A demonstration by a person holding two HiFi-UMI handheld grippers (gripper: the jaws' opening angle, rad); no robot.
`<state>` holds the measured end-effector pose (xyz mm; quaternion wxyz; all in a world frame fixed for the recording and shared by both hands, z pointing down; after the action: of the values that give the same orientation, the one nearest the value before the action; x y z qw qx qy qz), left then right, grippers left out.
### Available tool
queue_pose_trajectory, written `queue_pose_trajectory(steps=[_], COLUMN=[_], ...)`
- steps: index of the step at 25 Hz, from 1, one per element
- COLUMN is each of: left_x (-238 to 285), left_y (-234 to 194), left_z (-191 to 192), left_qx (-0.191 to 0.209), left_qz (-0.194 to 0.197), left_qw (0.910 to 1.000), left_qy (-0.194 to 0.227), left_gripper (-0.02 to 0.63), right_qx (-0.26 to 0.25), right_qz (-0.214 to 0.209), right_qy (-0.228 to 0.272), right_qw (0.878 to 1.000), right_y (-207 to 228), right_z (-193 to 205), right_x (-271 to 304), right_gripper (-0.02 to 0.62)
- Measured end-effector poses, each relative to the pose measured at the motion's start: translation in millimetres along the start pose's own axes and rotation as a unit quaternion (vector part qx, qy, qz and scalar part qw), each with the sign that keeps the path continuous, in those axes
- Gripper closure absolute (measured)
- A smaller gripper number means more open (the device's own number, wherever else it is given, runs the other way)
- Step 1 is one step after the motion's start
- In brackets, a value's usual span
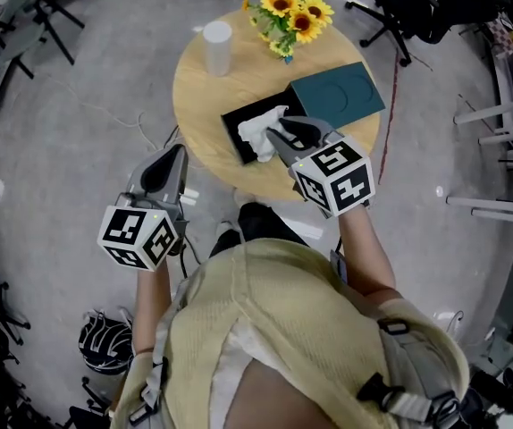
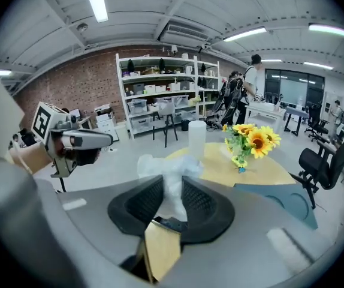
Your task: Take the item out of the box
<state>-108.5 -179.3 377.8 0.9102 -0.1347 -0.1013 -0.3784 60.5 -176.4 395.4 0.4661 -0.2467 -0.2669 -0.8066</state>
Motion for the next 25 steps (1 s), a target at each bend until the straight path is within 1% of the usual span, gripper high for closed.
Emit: queue_pose_trajectory(steps=[5, 10, 15, 25], left_x=[-4.1, -8.1, -8.4, -2.8], left_y=[-1.6, -3.5, -0.5, 4.4], left_z=[-1.4, -3.4, -4.3, -7.4], left_qx=[0.025, 0.041, 0.043, 0.045], left_qz=[-0.006, -0.017, -0.015, -0.010], left_qw=[0.9996, 0.9990, 0.9989, 0.9989], left_qy=[-0.008, -0.010, -0.009, -0.006], left_gripper=[0.606, 0.606, 0.606, 0.606], right_qx=[0.006, 0.020, 0.032, 0.032], right_qz=[0.007, 0.005, -0.001, -0.003], right_qy=[0.018, 0.028, 0.037, 0.042], right_qw=[1.000, 0.999, 0.999, 0.999], right_y=[-3.2, -6.4, -7.3, -5.8], right_z=[-1.1, 1.5, 1.7, -0.6], right_x=[-8.6, -12.9, -16.4, -18.8], right_gripper=[0.492, 0.492, 0.494, 0.494])
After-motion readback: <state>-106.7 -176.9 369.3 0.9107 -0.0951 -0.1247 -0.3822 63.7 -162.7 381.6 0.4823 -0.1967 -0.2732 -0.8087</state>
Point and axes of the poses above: the fingertips, and each gripper's own axes: x forward along the fingers, y to its right, z out of its underside, the point moved 1 cm from there along -x, backward along the fingers, and after that the axes turned 10 degrees about x, right-handed, at the moved point
